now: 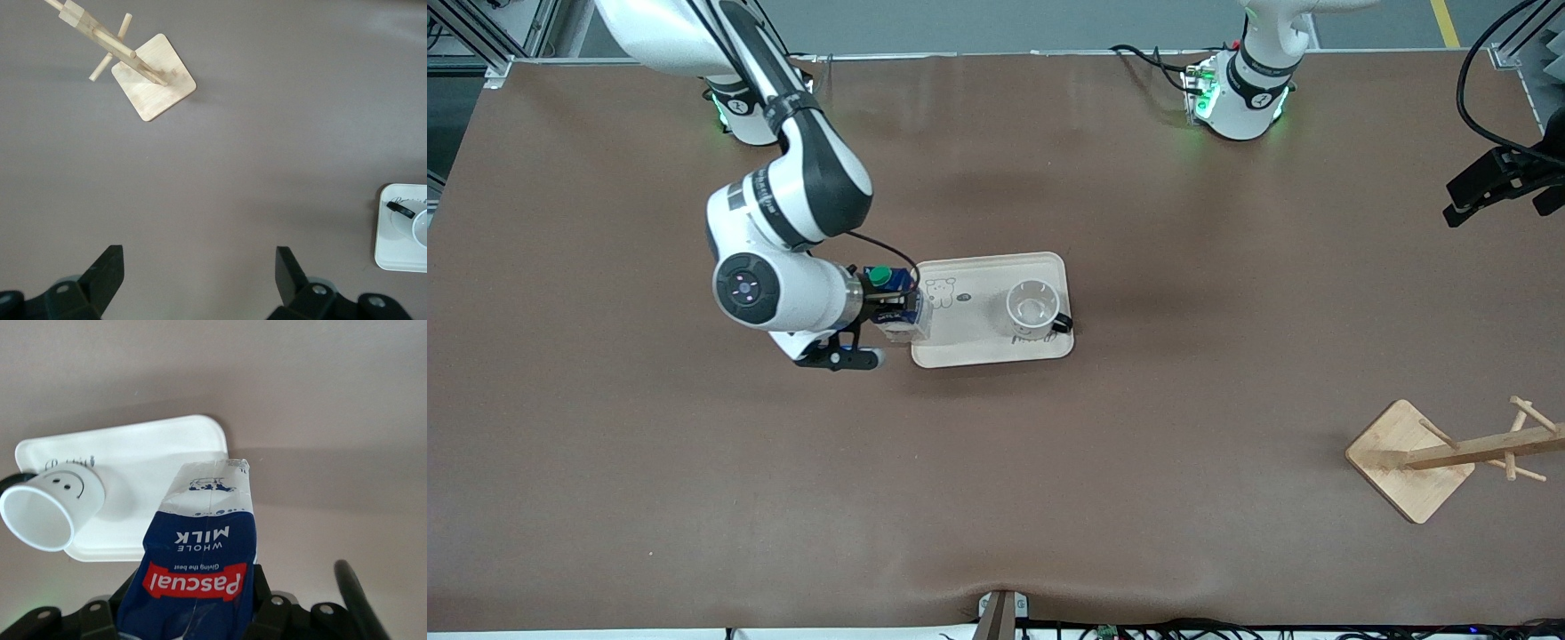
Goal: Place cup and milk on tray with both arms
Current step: 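Carry the milk carton toward the white tray with the right gripper, then lower the milk carton onto the tray beside the mug, open the right gripper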
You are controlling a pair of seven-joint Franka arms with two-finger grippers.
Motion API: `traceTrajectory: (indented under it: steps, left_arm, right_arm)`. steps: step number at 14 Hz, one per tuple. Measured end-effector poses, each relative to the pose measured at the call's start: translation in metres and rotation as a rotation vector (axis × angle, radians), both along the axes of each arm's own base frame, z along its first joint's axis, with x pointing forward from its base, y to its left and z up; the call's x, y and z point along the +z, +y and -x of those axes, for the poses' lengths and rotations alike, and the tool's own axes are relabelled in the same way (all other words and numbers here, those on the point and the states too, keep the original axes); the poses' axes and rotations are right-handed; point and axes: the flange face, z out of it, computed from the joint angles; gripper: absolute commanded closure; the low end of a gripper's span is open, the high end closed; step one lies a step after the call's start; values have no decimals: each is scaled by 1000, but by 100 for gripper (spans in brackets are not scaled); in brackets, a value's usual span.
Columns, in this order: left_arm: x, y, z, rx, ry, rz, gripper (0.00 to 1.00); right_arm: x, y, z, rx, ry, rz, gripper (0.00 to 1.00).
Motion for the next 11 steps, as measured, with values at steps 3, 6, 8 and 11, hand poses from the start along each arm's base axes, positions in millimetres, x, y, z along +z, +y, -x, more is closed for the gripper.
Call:
traceTrajectory:
  steps: [3,6,8,11]
  left_arm:
    - [1,0,1,0,1,0,0]
    - [1,0,3,1,12,0,0]
    - [1,0,3,1,13,-1,0]
    - [0,0,3,0,15,-1,0]
  right_arm:
    - [-9,24,14,37,13,9,100]
    - [-28,42,25,58,30,26,100]
    - [-35,51,29,63,36,34,100]
    - [-41,58,33,71,35,36,100]
